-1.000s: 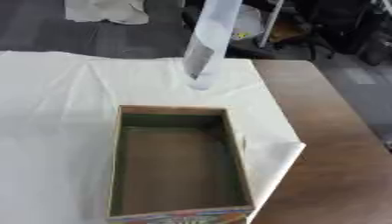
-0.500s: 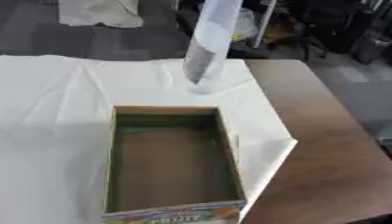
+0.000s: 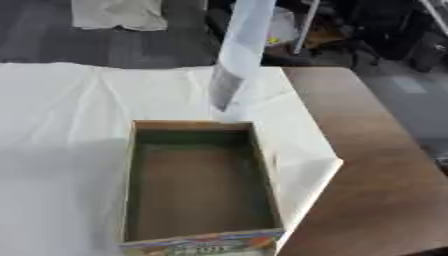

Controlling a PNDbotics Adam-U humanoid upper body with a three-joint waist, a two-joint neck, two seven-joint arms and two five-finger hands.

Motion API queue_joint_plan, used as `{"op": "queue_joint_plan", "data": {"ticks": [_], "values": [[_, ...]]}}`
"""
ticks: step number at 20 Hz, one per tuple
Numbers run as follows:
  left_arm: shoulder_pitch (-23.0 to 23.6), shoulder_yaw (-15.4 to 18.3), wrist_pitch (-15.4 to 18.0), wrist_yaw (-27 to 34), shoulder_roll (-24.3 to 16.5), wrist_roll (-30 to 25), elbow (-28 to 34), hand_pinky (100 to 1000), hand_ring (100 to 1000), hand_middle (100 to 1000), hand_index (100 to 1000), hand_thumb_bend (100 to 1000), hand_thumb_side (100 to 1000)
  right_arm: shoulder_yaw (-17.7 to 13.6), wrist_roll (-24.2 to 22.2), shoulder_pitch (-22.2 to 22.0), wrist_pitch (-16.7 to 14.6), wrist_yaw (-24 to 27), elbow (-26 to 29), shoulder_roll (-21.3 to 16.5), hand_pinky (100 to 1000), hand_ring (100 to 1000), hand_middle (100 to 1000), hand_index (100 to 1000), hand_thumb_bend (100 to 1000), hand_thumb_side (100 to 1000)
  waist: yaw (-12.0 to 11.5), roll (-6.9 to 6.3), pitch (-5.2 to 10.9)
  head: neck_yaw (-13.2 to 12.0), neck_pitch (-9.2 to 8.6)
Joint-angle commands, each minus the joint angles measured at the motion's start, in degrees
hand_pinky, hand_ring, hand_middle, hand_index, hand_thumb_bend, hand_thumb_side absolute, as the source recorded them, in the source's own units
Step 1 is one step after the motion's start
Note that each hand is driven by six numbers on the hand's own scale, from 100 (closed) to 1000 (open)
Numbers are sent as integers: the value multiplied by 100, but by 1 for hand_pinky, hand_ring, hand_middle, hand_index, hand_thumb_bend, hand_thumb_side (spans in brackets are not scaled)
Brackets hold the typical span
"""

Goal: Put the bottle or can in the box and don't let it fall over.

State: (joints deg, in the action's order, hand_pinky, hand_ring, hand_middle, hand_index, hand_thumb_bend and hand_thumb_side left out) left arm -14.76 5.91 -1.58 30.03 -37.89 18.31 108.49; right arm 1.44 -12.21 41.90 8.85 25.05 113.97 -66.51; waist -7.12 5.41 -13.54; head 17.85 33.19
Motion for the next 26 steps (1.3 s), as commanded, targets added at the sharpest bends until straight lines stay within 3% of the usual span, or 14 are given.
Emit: {"op": "queue_joint_plan", "data": {"ticks": [1,26], "values": [[-83,27,5,-78,-139,-15,70,818,846,822,805,267,959,-17,28,10,-43,-54,62,-206,557,302,242,448,100,100,-9,-44,136,35,45],[-149,1,-25,-176,18,9,98,813,844,821,801,264,967,659,-100,-502,-303,-1175,62,177,564,305,244,449,100,100,-234,-103,-87,102,-112]]}}
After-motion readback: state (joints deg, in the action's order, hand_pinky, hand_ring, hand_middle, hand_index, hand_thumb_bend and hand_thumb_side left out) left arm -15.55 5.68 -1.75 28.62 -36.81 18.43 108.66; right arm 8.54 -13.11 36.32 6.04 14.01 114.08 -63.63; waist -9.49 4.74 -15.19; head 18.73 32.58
